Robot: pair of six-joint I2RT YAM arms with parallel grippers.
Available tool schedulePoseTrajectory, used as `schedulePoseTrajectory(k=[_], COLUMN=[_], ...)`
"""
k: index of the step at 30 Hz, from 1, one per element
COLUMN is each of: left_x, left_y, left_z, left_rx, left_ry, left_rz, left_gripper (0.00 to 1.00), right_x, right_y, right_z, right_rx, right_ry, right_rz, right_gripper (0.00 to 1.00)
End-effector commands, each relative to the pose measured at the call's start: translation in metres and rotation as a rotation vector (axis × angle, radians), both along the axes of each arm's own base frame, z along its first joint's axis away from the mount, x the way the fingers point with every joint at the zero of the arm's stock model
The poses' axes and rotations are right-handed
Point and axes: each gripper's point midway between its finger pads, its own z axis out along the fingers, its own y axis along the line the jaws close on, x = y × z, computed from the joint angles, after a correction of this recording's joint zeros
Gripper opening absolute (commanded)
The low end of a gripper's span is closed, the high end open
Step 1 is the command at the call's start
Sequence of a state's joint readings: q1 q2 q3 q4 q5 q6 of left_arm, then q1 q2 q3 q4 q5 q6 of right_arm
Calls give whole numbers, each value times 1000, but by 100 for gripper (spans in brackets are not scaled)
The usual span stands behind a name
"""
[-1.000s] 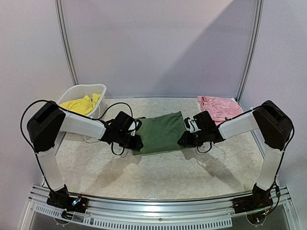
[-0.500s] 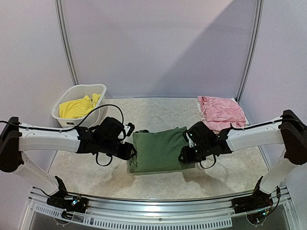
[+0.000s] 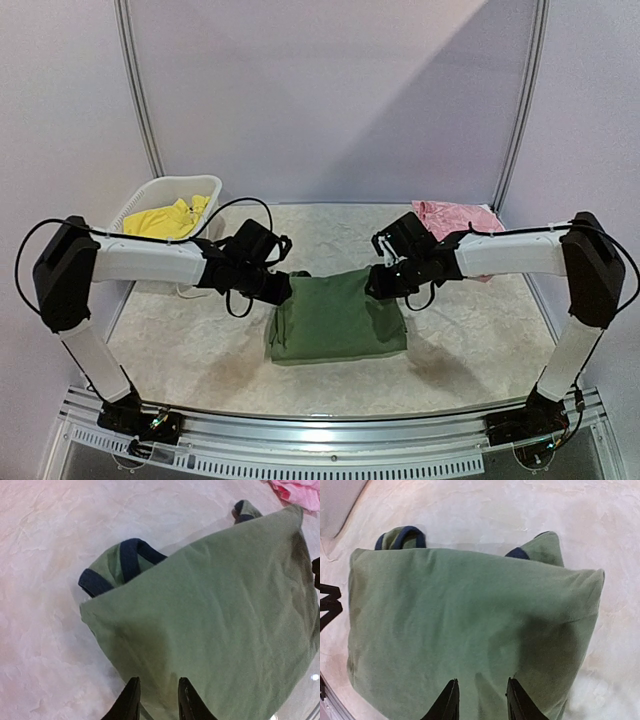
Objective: Fold and stack the mixed laundry pile
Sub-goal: Smooth out the square-folded tank top at the center of the board.
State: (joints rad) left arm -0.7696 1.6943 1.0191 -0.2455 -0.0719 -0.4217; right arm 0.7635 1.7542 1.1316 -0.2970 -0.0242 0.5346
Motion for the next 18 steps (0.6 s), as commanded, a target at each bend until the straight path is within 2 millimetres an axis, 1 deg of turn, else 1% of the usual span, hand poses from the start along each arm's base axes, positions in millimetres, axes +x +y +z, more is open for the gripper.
schedulePoseTrajectory(k=[1, 4, 5, 9, 11, 13, 15, 18], left_x=[30, 46, 50, 66, 74, 80, 87, 94], left_y=[-2, 3, 2, 7, 7, 8, 9, 11], left_z=[-3, -10, -12, -24, -33, -49, -57, -74], left_rx=[-22, -20, -25, -26, -30, -27, -48, -56], left_ry=[-2, 7, 13, 19, 24, 44, 62, 88], left_rz=[0, 19, 17, 23, 16, 20, 30, 41], left_gripper=[26, 25, 25, 24, 23, 22, 21, 21], right_x=[17, 32, 39, 61, 70, 74, 78, 78], right_y=[-2, -5, -7, -18, -22, -22, -23, -17], right_z=[-13, -22, -21, -35, -45, -53, -59, -62], right_rx=[-13, -1, 9, 29, 46, 65, 73, 88], right_ry=[35, 44, 44, 73, 93, 117, 131, 153], right_rz=[44, 42, 37, 13, 5, 14, 17, 49], right_gripper=[33, 32, 32, 31, 30, 30, 30, 31])
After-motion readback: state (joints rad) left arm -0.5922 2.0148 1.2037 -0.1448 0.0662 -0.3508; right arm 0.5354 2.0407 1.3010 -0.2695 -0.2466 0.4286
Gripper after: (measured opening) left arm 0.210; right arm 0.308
